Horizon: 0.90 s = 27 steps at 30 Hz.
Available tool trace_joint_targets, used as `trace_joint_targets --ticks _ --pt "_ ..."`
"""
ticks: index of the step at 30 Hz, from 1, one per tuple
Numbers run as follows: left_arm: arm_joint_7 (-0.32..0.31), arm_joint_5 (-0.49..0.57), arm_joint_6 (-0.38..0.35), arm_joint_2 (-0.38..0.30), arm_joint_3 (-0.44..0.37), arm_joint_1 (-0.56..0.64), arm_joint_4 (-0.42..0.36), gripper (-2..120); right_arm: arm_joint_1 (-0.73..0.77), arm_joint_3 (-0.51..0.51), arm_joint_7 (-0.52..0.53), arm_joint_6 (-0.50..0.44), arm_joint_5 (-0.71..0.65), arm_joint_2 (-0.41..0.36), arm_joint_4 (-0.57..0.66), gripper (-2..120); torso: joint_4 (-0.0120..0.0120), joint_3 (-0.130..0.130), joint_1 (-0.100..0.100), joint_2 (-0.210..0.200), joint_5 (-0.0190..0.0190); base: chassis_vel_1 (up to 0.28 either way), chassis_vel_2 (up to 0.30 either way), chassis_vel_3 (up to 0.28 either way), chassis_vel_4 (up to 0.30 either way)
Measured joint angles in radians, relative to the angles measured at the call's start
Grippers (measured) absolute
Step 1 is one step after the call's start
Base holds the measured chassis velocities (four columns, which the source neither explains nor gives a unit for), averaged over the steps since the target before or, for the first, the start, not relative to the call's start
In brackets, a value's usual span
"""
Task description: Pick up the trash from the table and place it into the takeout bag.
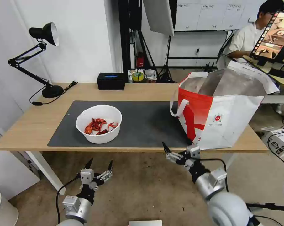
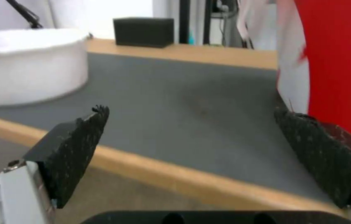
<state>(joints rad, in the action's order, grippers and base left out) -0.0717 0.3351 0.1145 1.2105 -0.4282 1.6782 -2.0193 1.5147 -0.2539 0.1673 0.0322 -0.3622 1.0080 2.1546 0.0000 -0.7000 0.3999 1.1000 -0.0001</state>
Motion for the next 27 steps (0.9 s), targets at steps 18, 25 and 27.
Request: trace_joint_targets --ticks 18,25,27 --pt "0.002 0.000 0.004 0.009 -0.006 0.010 -0.004 100 0.030 0.017 0.042 -0.059 0.070 0.058 -0.133 100 0.0000 0.000 0.000 0.000 0.0000 0.000 0.000 0.000 0.000" --pt "0.002 -0.001 0.004 0.007 -0.010 0.011 -0.004 100 0.029 0.025 0.051 -0.062 0.068 0.060 -0.136 100 0.0000 0.000 0.000 0.000 0.0001 0.000 0.000 0.000 0.000" --pt "0.002 -0.001 0.004 0.006 -0.012 0.011 -0.004 100 0.029 0.025 0.052 -0.062 0.068 0.060 -0.135 100 0.0000 0.000 0.000 0.000 0.0001 0.000 0.000 0.000 0.000"
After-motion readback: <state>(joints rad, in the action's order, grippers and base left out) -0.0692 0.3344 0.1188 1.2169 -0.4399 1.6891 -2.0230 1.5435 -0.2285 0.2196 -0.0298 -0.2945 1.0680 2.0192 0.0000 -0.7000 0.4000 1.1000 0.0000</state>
